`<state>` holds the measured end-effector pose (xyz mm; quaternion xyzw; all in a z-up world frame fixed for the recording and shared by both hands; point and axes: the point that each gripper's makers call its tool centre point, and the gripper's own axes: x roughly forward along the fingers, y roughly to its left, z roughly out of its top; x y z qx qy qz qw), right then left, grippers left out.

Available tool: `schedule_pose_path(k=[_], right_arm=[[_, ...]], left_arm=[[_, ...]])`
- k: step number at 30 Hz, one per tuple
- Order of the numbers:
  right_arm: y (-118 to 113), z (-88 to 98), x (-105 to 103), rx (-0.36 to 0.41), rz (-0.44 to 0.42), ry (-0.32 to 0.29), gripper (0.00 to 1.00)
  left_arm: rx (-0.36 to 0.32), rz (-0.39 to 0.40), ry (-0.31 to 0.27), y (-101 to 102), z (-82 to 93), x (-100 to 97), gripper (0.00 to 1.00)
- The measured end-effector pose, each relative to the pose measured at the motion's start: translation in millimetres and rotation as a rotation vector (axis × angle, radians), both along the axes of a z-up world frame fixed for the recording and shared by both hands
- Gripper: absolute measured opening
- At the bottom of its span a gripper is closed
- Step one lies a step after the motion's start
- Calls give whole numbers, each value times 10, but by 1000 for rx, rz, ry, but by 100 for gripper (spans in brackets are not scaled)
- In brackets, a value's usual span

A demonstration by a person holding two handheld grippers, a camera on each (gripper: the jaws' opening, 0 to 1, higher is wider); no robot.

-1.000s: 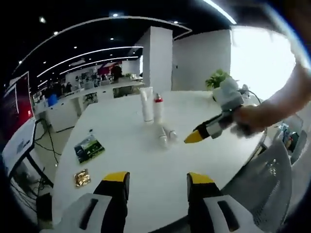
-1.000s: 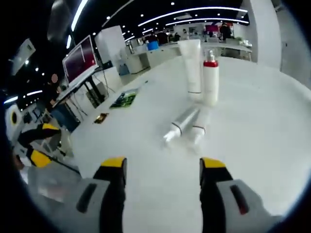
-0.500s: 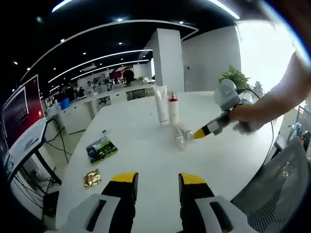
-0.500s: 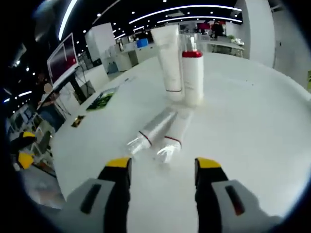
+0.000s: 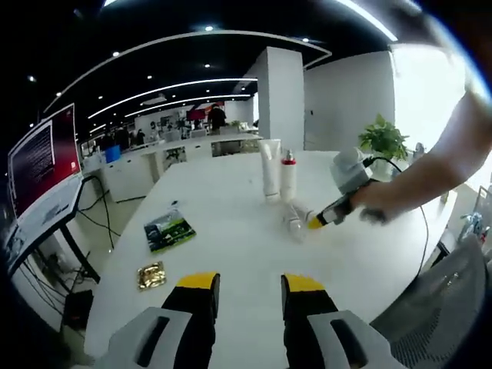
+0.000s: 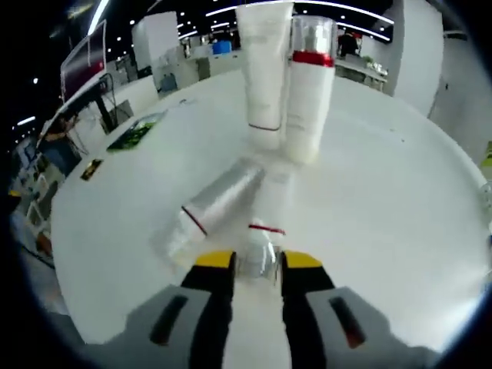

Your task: Arrange the skincare products in the storage area until every visible bottle or jar stands upright without overlapping.

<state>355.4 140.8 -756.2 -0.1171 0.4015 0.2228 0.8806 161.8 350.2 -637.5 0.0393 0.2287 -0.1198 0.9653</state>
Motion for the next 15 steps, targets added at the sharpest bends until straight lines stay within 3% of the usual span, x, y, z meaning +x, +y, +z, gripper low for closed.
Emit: schedule_pose_path(k=[9,13,15], right_arm=[[-142,26,-46,-10,32,26,20],[-156,123,-106,19,75,19,19],[-164,215,-168,43,94,6,19]], left_arm=[[-6,10,-8,9,17,10,34],[-61,37,0,40,41,28,37],[-54,46,6,49,44,26,38]])
